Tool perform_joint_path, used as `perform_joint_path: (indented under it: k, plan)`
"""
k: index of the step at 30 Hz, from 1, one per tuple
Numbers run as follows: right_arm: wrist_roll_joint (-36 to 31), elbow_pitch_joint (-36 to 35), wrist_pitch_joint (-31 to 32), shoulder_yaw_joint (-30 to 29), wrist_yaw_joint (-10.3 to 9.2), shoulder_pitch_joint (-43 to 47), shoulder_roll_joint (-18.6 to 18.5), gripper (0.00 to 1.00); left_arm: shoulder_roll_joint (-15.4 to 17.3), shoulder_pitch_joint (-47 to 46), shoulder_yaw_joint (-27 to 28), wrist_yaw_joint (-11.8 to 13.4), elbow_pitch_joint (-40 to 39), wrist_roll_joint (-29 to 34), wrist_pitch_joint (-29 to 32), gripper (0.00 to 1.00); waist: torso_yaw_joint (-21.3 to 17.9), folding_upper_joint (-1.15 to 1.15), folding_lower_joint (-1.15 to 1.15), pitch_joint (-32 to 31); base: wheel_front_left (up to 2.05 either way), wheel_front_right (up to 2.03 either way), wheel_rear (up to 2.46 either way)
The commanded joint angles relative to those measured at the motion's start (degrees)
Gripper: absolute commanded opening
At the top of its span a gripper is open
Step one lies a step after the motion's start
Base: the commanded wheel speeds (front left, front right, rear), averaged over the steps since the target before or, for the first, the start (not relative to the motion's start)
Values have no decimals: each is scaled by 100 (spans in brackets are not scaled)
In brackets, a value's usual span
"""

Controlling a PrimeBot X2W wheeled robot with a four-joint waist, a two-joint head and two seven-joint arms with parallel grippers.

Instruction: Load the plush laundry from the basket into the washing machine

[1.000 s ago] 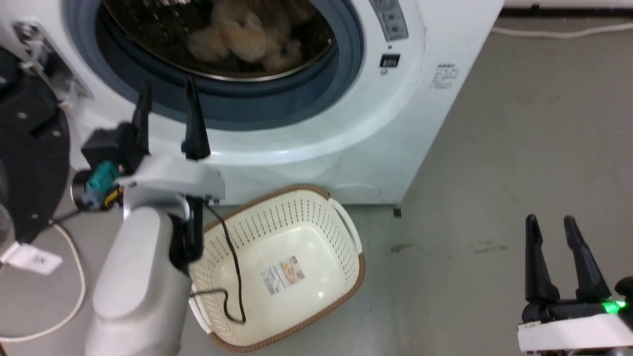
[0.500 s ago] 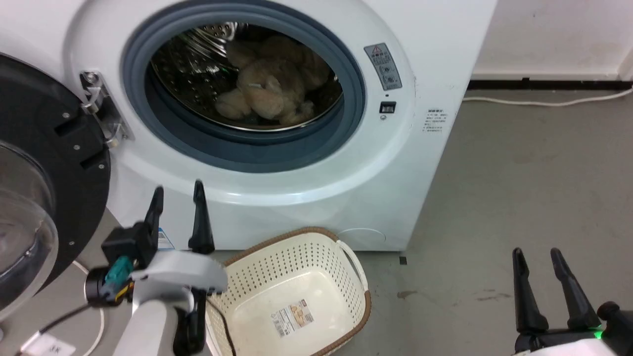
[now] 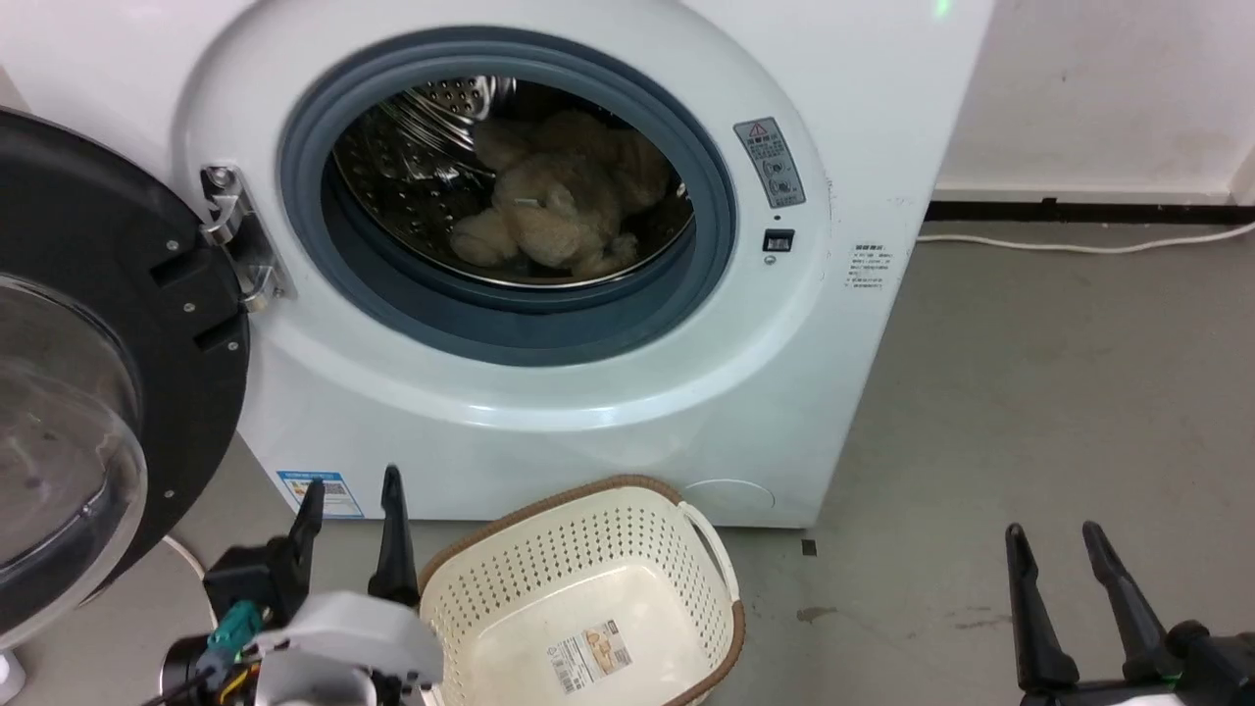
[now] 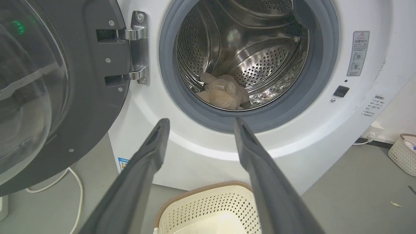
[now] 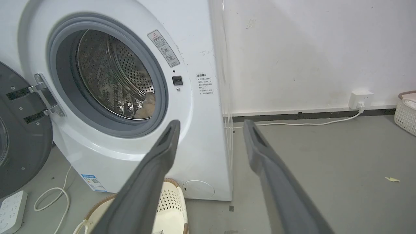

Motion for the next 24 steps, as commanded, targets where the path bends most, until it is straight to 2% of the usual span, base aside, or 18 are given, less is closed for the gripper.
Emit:
perform_joint_path:
  k: [1, 10, 24]
  plan:
    - [-30, -30, 31, 10, 5, 118, -9, 100, 46, 126, -10, 34, -69, -17, 31, 100, 18, 0, 0, -39, 0, 0, 0]
    - [-98, -120, 199, 44, 5, 234, -9, 100, 227, 532, -104, 108, -511, 59, 296, 100, 67, 0, 0, -141, 0, 0, 0]
    - [-69, -138, 334, 101, 5, 258, -9, 100, 442, 684, -353, 31, -917, 306, 196, 100, 89, 0, 0, -190, 0, 0, 0]
